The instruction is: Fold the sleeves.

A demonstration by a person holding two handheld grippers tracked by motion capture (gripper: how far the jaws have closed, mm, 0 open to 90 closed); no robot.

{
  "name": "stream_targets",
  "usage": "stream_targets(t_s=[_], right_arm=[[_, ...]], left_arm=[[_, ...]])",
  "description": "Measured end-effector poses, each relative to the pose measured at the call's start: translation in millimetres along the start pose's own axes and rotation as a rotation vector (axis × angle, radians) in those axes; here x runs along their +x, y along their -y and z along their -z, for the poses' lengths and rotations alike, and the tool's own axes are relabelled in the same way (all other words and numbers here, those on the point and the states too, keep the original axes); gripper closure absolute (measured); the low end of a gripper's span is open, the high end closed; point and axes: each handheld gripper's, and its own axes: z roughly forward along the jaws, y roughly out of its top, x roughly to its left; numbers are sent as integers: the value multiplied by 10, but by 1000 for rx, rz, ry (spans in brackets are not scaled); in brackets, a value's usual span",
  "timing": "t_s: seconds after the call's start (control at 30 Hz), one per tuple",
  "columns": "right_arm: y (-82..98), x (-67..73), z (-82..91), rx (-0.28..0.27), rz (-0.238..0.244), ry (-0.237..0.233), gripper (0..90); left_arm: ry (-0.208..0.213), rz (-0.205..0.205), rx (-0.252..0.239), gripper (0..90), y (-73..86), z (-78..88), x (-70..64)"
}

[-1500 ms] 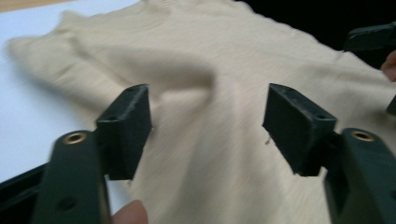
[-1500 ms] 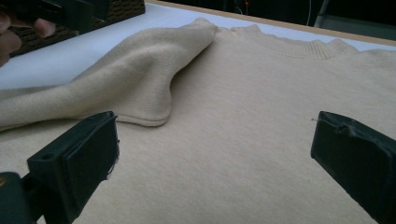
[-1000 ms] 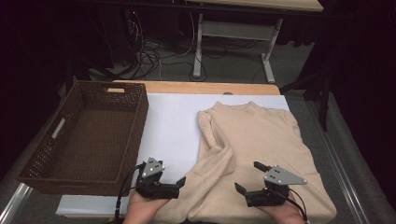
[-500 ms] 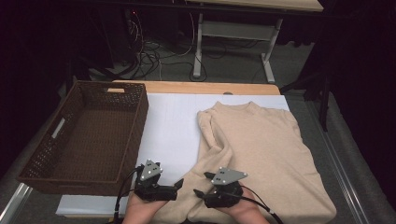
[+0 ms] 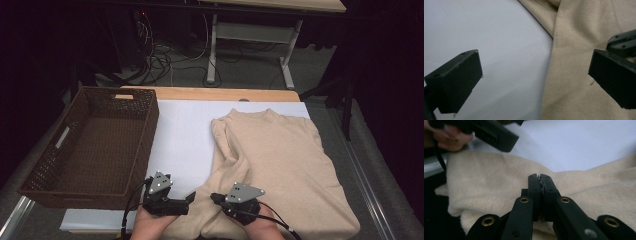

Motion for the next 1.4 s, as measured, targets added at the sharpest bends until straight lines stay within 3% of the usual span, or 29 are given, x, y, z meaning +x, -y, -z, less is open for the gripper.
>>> stream_targets(t_s=[0.13,0.33,0.47,0.63,0.83,0.93,1.07,1.17,1.4], right_arm=[[-7,-90,175,-47,-23,33,887],[104,-337,478,-81,-77,99,886],[235,-554,722,-104,-148,157,886],[428,-813,955,-109,-232,242,884],[625,-988,1083,-79,-275,328,885],[676,-1005,1074,-61,-284,335,876],[623,-948,1124,-91,-263,322,711],[558,-829,1184,-126,-246,310,595],[472,-555,1085,-114,-180,231,494]], left_arm=[[5,-2,-3,0,-16,-12,2],[7,3,-12,0,-21,4,34],[16,3,-23,0,-33,25,38],[29,-2,-37,0,-45,46,37],[52,-2,-55,0,-60,58,34],[54,-5,-53,0,-67,40,30],[58,-10,-55,0,-74,18,24],[57,-6,-56,0,-67,7,33],[49,-2,-60,0,-57,12,39]])
